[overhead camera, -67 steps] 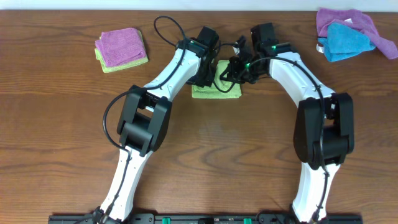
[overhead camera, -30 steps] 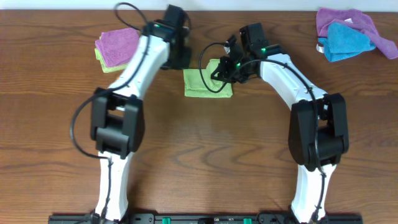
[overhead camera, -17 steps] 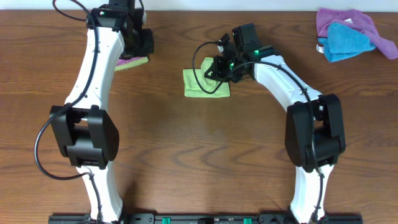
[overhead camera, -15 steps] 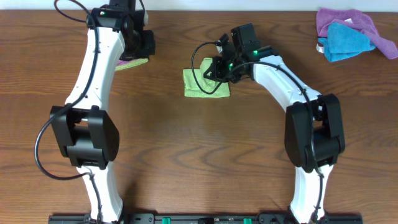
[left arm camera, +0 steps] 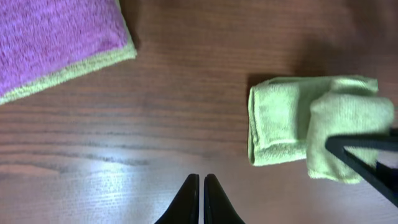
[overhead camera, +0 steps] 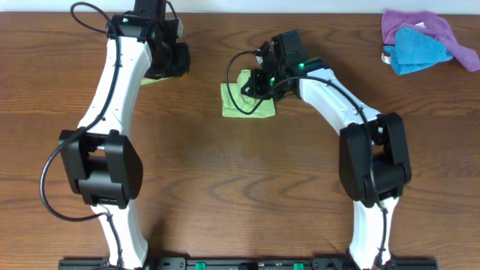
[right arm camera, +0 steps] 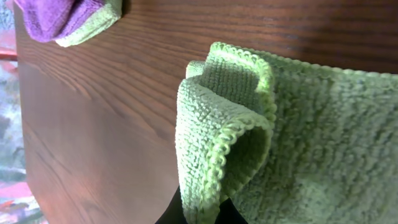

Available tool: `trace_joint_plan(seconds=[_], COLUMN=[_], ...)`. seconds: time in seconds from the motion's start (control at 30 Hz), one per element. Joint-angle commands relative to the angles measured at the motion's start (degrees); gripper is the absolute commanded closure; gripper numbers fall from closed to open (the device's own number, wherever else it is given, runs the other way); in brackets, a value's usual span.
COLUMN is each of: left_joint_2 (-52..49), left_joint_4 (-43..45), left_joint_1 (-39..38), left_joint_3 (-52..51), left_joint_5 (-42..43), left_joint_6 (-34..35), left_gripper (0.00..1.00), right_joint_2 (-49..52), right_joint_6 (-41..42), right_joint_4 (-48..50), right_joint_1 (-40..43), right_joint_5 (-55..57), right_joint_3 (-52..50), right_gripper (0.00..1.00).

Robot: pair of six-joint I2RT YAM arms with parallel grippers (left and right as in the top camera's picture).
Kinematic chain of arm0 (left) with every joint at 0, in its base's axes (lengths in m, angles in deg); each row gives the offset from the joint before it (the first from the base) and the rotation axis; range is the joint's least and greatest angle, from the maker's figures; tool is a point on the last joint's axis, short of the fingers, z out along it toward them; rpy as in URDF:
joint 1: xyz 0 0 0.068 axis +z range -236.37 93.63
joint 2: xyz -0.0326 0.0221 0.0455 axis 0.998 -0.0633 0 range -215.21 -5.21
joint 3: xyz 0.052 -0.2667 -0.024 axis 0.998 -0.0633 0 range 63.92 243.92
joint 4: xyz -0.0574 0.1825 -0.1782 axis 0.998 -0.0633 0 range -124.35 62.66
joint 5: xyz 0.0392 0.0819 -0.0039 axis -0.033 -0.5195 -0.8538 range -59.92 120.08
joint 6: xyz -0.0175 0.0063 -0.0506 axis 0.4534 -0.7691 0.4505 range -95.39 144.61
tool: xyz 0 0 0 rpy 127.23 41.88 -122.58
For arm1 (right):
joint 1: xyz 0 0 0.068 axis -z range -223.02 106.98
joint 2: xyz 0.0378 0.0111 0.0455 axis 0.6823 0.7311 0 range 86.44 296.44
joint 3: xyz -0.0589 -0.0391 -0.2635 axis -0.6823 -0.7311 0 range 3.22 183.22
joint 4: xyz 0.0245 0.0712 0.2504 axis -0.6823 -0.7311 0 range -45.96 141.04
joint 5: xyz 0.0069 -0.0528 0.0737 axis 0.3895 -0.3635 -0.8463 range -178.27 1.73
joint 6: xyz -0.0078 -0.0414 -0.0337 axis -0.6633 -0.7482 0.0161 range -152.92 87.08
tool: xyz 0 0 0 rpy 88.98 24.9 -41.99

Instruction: Fold the cloth

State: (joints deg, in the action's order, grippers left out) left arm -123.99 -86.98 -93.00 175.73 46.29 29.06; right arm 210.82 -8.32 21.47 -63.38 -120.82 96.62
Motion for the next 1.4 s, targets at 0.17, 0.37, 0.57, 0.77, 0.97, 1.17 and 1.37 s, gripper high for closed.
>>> trace_joint_plan(seconds=[0.17, 0.37, 0.57, 0.77, 0.97, 1.17, 1.37], left_joint_2=[2.69, 2.8, 2.8, 2.8, 2.8, 2.8, 2.8], left_joint_4=[1.33, 1.42, 1.44, 1.46, 1.75, 1.81, 2.27], left_joint_1=[0.63, 0.68, 0.68, 0.66, 0.66, 0.66, 0.79], left_joint_3=[-4.09, -4.09, -4.09, -4.09, -4.09, -4.09, -4.09], left_joint_5=[2.91, 2.91, 2.91, 2.89, 2.91, 2.91, 2.84], left_joint_6=[-0.83, -1.09, -1.09, -1.11, -1.11, -1.11, -1.29], left_gripper=[0.94, 0.94, 0.94, 0.94, 0.94, 0.94, 0.94], right_joint_2=[1.81, 2.34, 4.74, 5.99, 6.05, 6.05, 6.03], right_joint_6=[1.57, 2.16, 3.58, 6.47, 6.67, 6.69, 6.69], right_joint_4=[1.73, 2.19, 3.96, 7.32, 7.58, 8.22, 8.13], right_joint_1=[-1.46, -1.49, -1.49, -1.49, -1.46, -1.49, -1.46], right_joint_5=[0.44, 2.08, 2.36, 2.12, 2.69, 2.29, 0.61], right_joint_3=[1.09, 1.09, 1.09, 1.09, 1.09, 1.09, 1.09], right_gripper=[0.99, 0.99, 0.99, 0.99, 0.99, 0.51, 0.23])
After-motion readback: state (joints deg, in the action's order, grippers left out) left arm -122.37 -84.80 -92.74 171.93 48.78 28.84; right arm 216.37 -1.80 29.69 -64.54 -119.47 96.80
